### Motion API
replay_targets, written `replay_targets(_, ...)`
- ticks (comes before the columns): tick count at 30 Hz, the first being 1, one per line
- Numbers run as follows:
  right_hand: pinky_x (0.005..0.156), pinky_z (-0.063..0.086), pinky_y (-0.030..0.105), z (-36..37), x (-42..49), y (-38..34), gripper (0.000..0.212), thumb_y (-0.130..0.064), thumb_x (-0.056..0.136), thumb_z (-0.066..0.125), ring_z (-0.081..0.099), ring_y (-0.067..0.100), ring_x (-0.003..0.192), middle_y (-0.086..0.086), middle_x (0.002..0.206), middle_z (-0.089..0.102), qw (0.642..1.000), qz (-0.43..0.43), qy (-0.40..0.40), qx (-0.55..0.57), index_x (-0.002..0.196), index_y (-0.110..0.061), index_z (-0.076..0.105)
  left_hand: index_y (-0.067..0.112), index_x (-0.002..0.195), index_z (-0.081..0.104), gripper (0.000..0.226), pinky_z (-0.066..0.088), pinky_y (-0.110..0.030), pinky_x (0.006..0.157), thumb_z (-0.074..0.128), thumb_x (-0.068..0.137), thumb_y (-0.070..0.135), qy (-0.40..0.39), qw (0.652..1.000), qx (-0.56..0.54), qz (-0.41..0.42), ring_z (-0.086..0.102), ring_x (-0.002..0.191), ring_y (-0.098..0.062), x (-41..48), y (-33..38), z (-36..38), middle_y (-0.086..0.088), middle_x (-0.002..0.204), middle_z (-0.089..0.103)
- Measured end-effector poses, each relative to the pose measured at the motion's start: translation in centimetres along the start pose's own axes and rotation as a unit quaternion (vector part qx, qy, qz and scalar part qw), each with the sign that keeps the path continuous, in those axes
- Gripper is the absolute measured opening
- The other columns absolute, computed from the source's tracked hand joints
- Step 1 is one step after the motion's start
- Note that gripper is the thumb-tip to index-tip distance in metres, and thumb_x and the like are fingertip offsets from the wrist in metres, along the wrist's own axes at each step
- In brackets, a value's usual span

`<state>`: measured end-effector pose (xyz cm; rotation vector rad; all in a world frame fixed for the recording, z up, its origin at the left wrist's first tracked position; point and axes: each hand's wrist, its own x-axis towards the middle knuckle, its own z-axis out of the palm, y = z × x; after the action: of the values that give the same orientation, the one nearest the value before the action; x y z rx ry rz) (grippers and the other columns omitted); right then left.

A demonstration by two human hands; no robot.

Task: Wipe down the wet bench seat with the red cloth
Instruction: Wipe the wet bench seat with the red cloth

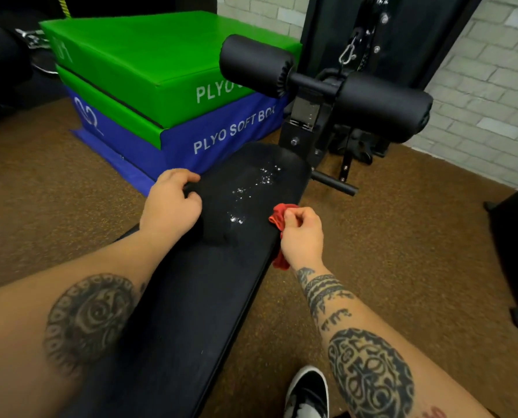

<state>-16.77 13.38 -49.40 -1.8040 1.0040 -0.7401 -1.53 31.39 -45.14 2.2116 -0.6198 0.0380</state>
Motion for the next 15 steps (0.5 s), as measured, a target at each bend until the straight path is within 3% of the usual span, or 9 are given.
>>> replay_targets(4, 0.085, 0.035, 0.018, -1.2, -5.0, -0.9, 0.013, -0.021, 0.096, 0.059, 0.051, 0.012, 0.091, 0.005, 0.108, 0.057, 0.998, -0.032, -0.038, -0.027, 0.084, -0.022, 0.058, 0.026, 0.123, 0.063, 0.049, 0.016, -0.055, 0.120, 0.051, 0.080, 0.005, -0.050, 0.995, 0.076, 0.038, 0.039, 0.142, -0.022, -2.3, 0.4, -1.8, 0.001, 0.150, 0.049)
replay_targets(8, 0.079, 0.030, 0.004, -2.3, -9.5, -1.7, 0.013, -0.017, 0.095, 0.060, 0.047, -0.003, 0.084, 0.001, 0.103, 0.051, 0.993, -0.072, -0.078, -0.045, 0.083, -0.022, 0.060, 0.028, 0.125, 0.061, 0.047, 0.013, -0.061, 0.119, 0.051, 0.085, 0.007, -0.084, 0.990, 0.110, 0.005, 0.033, 0.145, -0.023, -5.3, 0.7, -3.7, 0.001, 0.152, 0.046)
replay_targets(11, 0.089, 0.039, 0.016, -2.6, -12.7, -2.1, 0.011, -0.018, 0.094, 0.061, 0.050, -0.003, 0.084, 0.000, 0.104, 0.050, 0.986, -0.105, -0.112, -0.060, 0.083, -0.018, 0.063, 0.030, 0.129, 0.059, 0.041, 0.002, -0.063, 0.118, 0.054, 0.089, 0.020, -0.084, 0.982, 0.167, -0.023, 0.021, 0.150, -0.027, -7.6, 0.0, -4.8, 0.003, 0.157, 0.038)
replay_targets(15, 0.083, 0.050, 0.039, -3.2, -16.0, -3.2, 0.013, -0.029, 0.094, 0.056, 0.058, 0.023, 0.088, -0.001, 0.102, 0.048, 0.952, -0.183, -0.189, -0.155, 0.085, -0.020, 0.057, 0.032, 0.130, 0.058, 0.039, 0.002, -0.064, 0.118, 0.056, 0.091, 0.031, -0.081, 0.980, 0.181, -0.030, 0.017, 0.151, -0.026, -9.3, -0.6, -6.0, 0.004, 0.158, 0.036)
